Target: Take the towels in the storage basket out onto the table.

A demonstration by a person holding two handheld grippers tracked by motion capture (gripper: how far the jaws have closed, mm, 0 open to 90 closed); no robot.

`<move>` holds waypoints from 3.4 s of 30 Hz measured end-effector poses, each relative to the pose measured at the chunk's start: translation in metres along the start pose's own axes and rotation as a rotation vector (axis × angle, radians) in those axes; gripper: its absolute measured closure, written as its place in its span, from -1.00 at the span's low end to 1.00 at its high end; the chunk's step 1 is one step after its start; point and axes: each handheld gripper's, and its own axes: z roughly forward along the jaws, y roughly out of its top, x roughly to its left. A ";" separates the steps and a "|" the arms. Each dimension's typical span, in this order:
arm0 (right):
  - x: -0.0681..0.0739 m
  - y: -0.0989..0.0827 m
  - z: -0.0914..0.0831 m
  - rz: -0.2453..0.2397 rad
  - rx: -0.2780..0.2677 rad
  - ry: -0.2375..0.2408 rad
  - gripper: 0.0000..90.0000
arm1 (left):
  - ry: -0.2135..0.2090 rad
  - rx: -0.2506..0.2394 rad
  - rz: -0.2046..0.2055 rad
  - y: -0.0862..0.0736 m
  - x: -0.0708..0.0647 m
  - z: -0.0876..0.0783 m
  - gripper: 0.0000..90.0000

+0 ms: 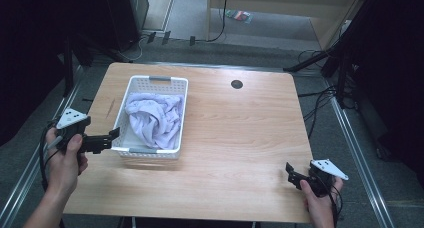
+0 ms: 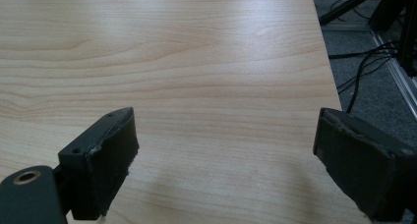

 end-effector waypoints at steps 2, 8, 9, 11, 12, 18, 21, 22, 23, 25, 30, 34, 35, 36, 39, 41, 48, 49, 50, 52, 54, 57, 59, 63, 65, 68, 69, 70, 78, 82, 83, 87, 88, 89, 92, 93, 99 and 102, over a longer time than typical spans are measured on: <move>0.000 0.000 0.000 -0.001 0.000 0.000 -0.78 | -0.006 0.003 0.010 0.004 -0.004 0.003 -1.00; 0.000 0.000 0.000 -0.001 -0.001 0.000 -0.78 | -0.030 0.040 0.030 0.014 -0.017 0.018 -1.00; 0.000 0.000 0.000 -0.001 -0.001 0.000 -0.78 | -0.028 0.044 0.034 0.015 -0.019 0.021 -1.00; 0.000 0.000 0.000 -0.001 -0.001 0.001 -0.78 | -0.034 0.050 0.037 0.018 -0.023 0.025 -1.00; 0.000 0.000 0.000 -0.001 -0.001 0.001 -0.78 | -0.036 0.053 0.039 0.019 -0.024 0.026 -1.00; 0.000 0.000 0.000 0.000 -0.001 0.002 -0.78 | -0.056 0.084 0.032 0.027 -0.029 0.041 -1.00; 0.000 0.000 0.000 0.000 0.000 0.002 -0.78 | -0.082 0.115 0.016 0.033 -0.028 0.050 -1.00; 0.000 0.000 0.000 0.001 0.000 0.002 -0.78 | -0.082 0.124 0.015 0.036 -0.028 0.053 -1.00; 0.000 0.000 0.000 -0.003 -0.001 0.003 -0.78 | -0.082 0.134 0.014 0.038 -0.028 0.057 -1.00; 0.000 0.000 0.000 -0.002 0.000 0.003 -0.78 | -0.089 0.150 0.008 0.042 -0.028 0.064 -1.00; 0.000 0.000 0.000 0.001 0.000 0.003 -0.78 | -0.114 0.219 -0.029 0.050 -0.029 0.082 -1.00; 0.000 0.000 0.000 0.000 0.000 0.004 -0.78 | -0.104 0.280 -0.065 0.049 -0.030 0.095 -1.00; 0.000 0.000 0.000 0.000 -0.001 0.004 -0.78 | -0.095 0.296 -0.068 0.049 -0.030 0.097 -1.00; 0.000 0.000 0.000 0.001 -0.002 0.005 -0.78 | -0.087 0.307 -0.075 0.048 -0.031 0.100 -1.00; 0.000 0.000 0.000 0.002 -0.002 0.005 -0.78 | -0.068 0.335 -0.084 0.047 -0.031 0.106 -1.00; 0.000 0.000 0.000 0.001 -0.001 0.004 -0.78 | -0.084 0.356 -0.093 0.047 -0.031 0.111 -1.00; -0.001 0.000 0.000 0.002 -0.001 0.002 -0.78 | -0.128 0.413 -0.150 0.048 -0.029 0.129 -1.00; -0.001 0.000 0.000 0.002 0.000 0.002 -0.78 | -0.124 0.425 -0.151 0.048 -0.030 0.132 -1.00; -0.001 0.000 0.000 0.002 0.000 0.002 -0.78 | -0.123 0.436 -0.155 0.049 -0.030 0.134 -1.00; -0.001 0.000 0.000 0.002 0.000 0.002 -0.78 | -0.121 0.455 -0.144 0.051 -0.031 0.138 -1.00; -0.001 0.000 0.000 0.003 0.000 0.003 -0.78 | -0.101 0.469 -0.142 0.054 -0.035 0.144 -1.00; -0.001 0.000 0.000 -0.001 -0.001 0.004 -0.78 | -0.100 0.497 -0.125 0.057 -0.038 0.151 -1.00; -0.001 0.000 0.000 0.000 0.001 0.003 -0.78 | -0.100 0.501 -0.118 0.058 -0.041 0.156 -1.00; 0.000 0.000 0.000 0.000 0.003 0.003 -0.78 | -0.110 0.549 -0.081 0.056 -0.047 0.165 -1.00; 0.000 0.000 0.001 -0.001 0.004 0.005 -0.78 | -0.095 0.583 -0.057 0.052 -0.052 0.173 -1.00; 0.000 0.000 0.001 -0.003 0.008 0.001 -0.77 | -0.075 0.640 -0.038 0.046 -0.054 0.184 -1.00; 0.000 0.000 0.001 -0.005 0.008 0.000 -0.76 | -0.070 0.638 -0.032 0.045 -0.054 0.187 -1.00; 0.000 0.000 0.001 -0.005 0.007 -0.002 -0.76 | -0.072 0.647 -0.027 0.045 -0.055 0.188 -1.00; 0.000 0.000 0.001 -0.007 0.008 -0.001 -0.76 | -0.006 0.653 0.088 0.035 -0.067 0.194 -1.00; 0.001 0.000 0.001 -0.007 0.011 -0.006 -0.76 | 0.004 0.664 0.129 0.033 -0.072 0.197 -1.00; 0.000 0.000 0.001 -0.011 0.013 -0.005 -0.76 | 0.002 0.670 0.135 0.033 -0.071 0.197 -1.00; 0.000 0.000 0.002 -0.010 0.016 -0.006 -0.75 | -0.003 0.673 0.135 0.032 -0.071 0.198 -1.00; 0.000 0.000 0.002 -0.009 0.017 -0.007 -0.75 | -0.002 0.674 0.136 0.032 -0.071 0.198 -1.00; 0.000 0.000 0.002 -0.008 0.017 -0.007 -0.75 | -0.002 0.675 0.136 0.032 -0.071 0.198 -1.00; 0.000 0.000 0.002 -0.009 0.018 -0.007 -0.75 | 0.002 0.677 0.143 0.032 -0.071 0.198 -0.96; 0.001 0.000 0.002 -0.009 0.018 -0.007 -0.75 | 0.004 0.676 0.140 0.032 -0.071 0.198 -0.92; 0.001 0.001 0.002 -0.008 0.022 -0.008 -0.75 | 0.015 0.679 0.140 0.034 -0.069 0.195 -0.71; 0.001 0.001 0.002 -0.010 0.023 -0.010 -0.75 | 0.016 0.682 0.142 0.036 -0.067 0.194 -0.58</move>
